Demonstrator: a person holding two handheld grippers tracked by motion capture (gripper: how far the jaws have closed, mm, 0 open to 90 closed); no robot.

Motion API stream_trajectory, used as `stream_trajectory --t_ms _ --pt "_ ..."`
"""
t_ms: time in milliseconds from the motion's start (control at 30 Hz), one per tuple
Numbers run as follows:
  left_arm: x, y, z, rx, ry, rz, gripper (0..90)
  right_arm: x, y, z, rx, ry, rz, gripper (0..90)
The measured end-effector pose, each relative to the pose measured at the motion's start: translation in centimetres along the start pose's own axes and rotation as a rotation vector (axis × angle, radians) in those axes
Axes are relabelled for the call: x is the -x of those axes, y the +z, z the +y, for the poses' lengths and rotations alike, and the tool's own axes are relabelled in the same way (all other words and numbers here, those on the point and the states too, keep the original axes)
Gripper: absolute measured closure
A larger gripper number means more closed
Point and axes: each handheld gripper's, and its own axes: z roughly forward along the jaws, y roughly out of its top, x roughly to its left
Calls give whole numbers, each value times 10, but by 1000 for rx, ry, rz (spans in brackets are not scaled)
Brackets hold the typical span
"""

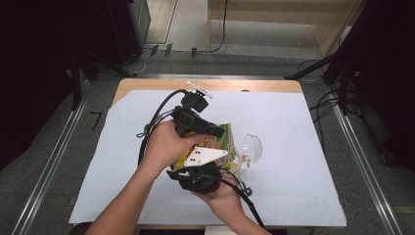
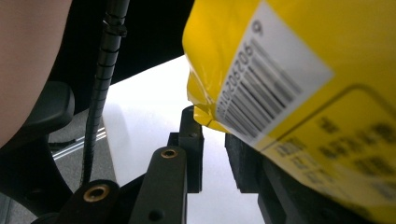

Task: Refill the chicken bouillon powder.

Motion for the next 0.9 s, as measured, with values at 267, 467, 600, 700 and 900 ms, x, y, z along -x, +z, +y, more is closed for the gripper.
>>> stream_trajectory --t_ms 267,467,600,700,900 --pt "5 1 0 -6 12 8 790 1 2 -4 30 -19 -21 778" --pt "6 2 0 -9 15 8 789 3 2 -5 28 -12 -24 777" --pt "4 2 0 -5 13 7 789 4 2 -4 25 -10 -18 775" --pt "1 2 1 -4 8 -1 789 4 1 -3 16 -7 -14 775" --pt "-5 4 2 -7 -13 -26 788 4 1 -1 -1 3 -6 775"
